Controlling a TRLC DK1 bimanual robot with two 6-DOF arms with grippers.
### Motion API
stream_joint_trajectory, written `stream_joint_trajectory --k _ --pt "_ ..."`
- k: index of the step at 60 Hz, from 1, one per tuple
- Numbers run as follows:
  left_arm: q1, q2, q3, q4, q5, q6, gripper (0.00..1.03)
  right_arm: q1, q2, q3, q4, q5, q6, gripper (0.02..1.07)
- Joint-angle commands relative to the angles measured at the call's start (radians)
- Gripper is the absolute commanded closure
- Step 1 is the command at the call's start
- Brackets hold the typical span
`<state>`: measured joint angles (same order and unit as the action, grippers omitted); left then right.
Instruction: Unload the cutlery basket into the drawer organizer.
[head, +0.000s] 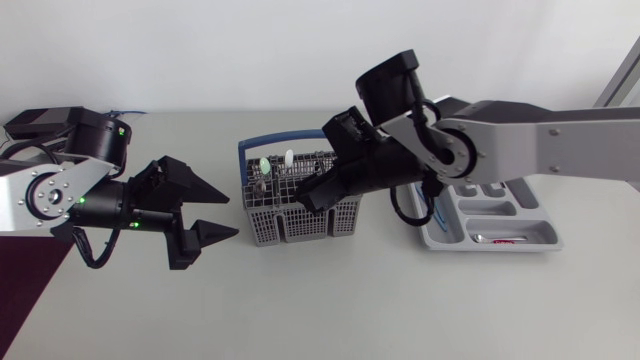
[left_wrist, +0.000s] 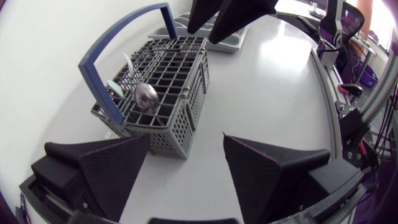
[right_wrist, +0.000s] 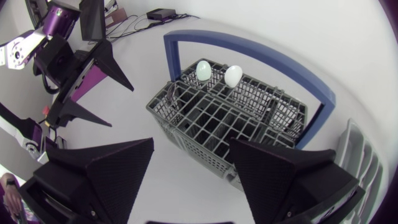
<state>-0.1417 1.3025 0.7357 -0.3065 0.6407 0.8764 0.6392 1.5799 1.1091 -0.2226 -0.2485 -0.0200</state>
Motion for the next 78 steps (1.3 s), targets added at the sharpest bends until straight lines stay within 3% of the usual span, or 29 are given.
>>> stream_joint_trajectory --k 1,13,31,34,54,61,69,78 --pt "-0.007 0.018 -0.027 0.018 -0.007 0.036 0.06 -0.006 0.068 0.064 -0.027 -0.034 0.091 0.21" --pt "-0.016 0.060 -0.050 0.092 -0.015 0.032 0.06 0.008 0.170 0.143 -0.020 -0.103 0.178 0.21" --pt "-0.029 0.132 -0.075 0.259 -0.067 -0.007 0.06 0.030 0.290 0.252 0.022 -0.107 0.226 0.21" --pt "-0.025 0.138 -0.075 0.271 -0.069 -0.007 0.06 0.028 0.304 0.267 0.039 -0.107 0.241 0.26" --pt "-0.007 0.173 -0.029 0.288 -0.064 -0.047 0.06 0.047 0.376 0.344 0.040 -0.109 0.255 0.34" --pt "0.010 0.170 -0.009 0.265 -0.058 -0.047 0.06 0.053 0.384 0.350 0.040 -0.110 0.255 0.45" --pt "0.034 0.173 0.025 0.205 -0.007 -0.043 0.06 0.057 0.385 0.353 0.040 -0.118 0.255 0.50" --pt "0.037 0.179 0.036 0.196 -0.004 -0.043 0.06 0.063 0.390 0.357 0.040 -0.123 0.255 0.59"
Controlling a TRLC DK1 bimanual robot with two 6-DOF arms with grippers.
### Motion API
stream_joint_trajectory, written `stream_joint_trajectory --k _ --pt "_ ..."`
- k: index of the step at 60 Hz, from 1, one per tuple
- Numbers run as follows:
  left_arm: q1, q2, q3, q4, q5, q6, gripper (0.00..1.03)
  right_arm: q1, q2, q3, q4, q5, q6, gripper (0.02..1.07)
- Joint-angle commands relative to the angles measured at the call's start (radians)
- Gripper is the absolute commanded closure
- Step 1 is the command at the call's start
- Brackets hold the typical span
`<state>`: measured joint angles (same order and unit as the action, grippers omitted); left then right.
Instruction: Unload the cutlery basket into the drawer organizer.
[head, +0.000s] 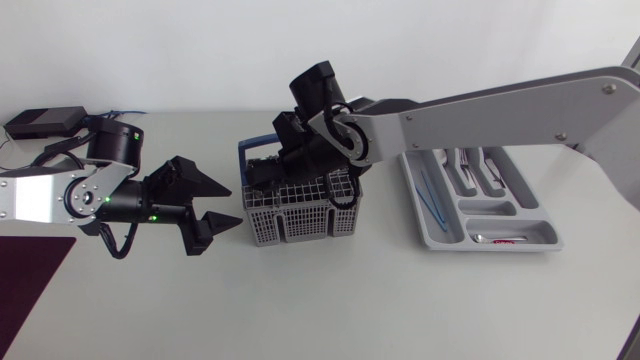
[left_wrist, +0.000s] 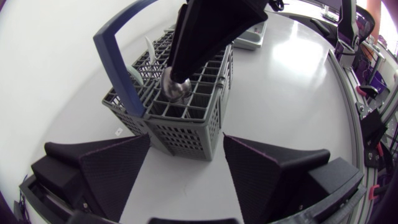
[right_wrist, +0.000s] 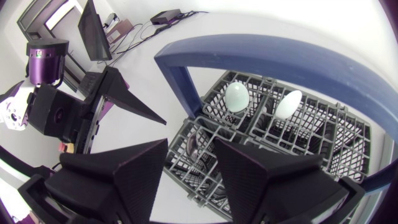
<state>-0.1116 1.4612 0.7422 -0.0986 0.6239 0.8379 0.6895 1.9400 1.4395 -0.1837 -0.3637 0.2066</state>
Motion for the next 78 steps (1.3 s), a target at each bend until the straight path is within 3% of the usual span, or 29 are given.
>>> stream_joint_trajectory --k 1,19,28,37,78 --pt "0.007 0.022 0.032 -0.016 0.013 -0.003 0.06 0.013 0.033 0.029 0.001 -0.007 0.028 0.61" --pt "0.006 0.031 0.052 -0.041 0.027 -0.003 0.06 0.019 0.045 0.032 0.003 -0.007 0.027 0.72" --pt "0.003 0.030 0.054 -0.047 0.027 -0.005 0.06 0.019 0.054 0.036 0.003 -0.007 0.022 0.94" --pt "0.003 0.027 0.054 -0.056 0.027 -0.005 0.06 0.019 0.048 0.022 0.016 -0.007 0.013 1.01" --pt "-0.013 0.002 0.052 -0.079 0.027 -0.010 0.06 0.027 -0.128 -0.031 0.032 -0.035 0.001 1.01"
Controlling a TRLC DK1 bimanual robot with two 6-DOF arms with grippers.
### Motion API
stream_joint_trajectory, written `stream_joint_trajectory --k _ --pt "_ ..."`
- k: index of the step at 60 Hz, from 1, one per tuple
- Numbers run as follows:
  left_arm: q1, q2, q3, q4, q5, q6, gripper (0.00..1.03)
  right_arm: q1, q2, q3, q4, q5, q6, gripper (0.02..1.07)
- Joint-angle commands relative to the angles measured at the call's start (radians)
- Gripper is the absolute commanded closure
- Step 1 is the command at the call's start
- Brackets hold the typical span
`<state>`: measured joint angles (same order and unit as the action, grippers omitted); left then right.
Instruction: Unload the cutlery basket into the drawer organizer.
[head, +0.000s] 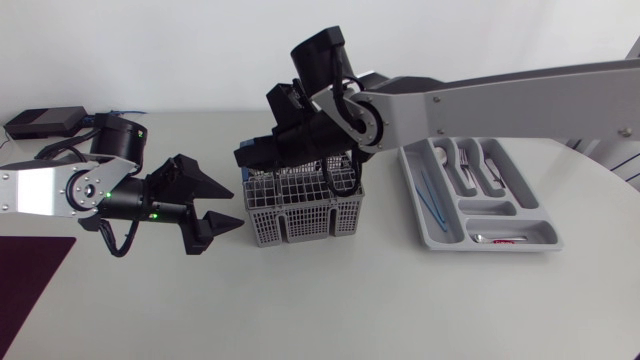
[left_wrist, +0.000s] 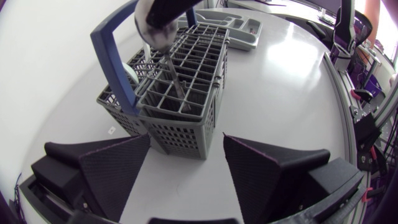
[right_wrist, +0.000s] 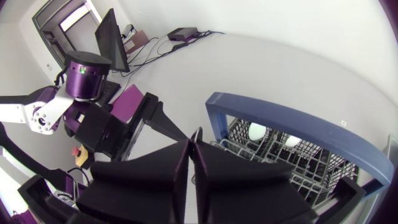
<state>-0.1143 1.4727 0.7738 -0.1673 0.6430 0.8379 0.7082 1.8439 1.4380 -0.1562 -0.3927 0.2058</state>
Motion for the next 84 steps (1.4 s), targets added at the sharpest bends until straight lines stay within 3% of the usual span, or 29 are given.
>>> stream_joint_trajectory --k 1,36,51,67,84 --pt "-0.010 -0.009 0.021 -0.011 0.007 -0.010 0.06 0.007 -0.035 -0.031 0.004 -0.009 0.003 1.01" --pt "-0.015 -0.011 0.016 -0.012 0.007 -0.010 0.06 -0.009 -0.226 -0.114 0.090 -0.087 0.027 1.01" --pt "-0.013 -0.025 0.018 -0.032 0.007 -0.010 0.06 -0.093 -0.440 -0.205 -0.019 0.002 -0.034 1.01" --pt "-0.007 -0.077 0.019 -0.090 0.007 -0.005 0.06 -0.317 -0.661 -0.436 -0.138 0.155 -0.201 1.01" --pt "-0.027 -0.121 0.009 -0.120 0.007 -0.014 0.06 -0.624 -0.713 -0.674 -0.121 0.178 -0.353 1.01"
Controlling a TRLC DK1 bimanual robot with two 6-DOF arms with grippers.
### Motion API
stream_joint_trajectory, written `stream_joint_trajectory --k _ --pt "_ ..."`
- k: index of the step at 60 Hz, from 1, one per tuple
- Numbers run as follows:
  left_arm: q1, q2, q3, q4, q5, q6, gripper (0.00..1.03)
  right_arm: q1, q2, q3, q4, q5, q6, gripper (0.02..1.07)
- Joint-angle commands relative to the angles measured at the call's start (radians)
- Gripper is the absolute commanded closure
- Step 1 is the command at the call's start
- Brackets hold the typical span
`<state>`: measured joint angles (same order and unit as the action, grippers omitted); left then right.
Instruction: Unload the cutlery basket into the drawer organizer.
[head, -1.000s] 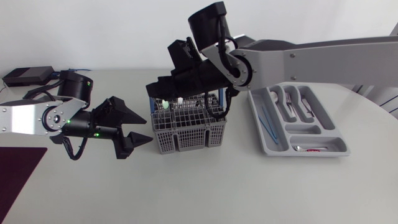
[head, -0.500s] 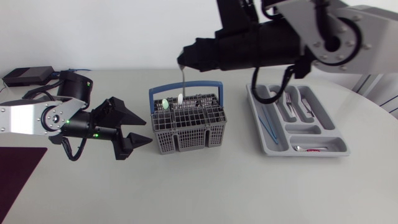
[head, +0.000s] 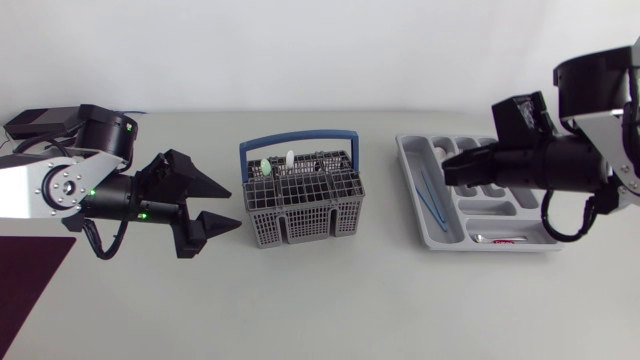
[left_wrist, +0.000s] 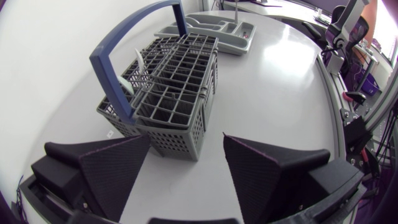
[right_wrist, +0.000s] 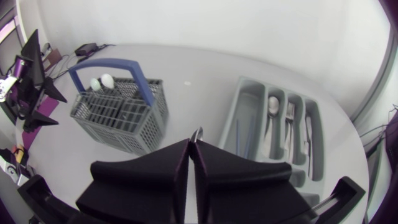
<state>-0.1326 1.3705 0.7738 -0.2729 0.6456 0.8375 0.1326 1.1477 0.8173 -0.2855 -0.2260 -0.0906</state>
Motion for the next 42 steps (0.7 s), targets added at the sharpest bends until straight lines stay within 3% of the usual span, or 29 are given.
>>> stream_joint_trajectory --k 1,17,42 --pt "-0.010 -0.024 0.009 -0.017 0.005 -0.014 0.06 -0.060 -0.017 -0.064 0.014 0.014 -0.069 1.01" --pt "-0.024 -0.053 0.005 -0.034 0.005 -0.023 0.06 -0.185 0.029 -0.231 0.206 0.159 -0.222 1.01" --pt "-0.030 -0.062 -0.001 -0.035 0.005 -0.032 0.06 -0.241 0.261 -0.271 0.419 0.317 -0.310 1.01"
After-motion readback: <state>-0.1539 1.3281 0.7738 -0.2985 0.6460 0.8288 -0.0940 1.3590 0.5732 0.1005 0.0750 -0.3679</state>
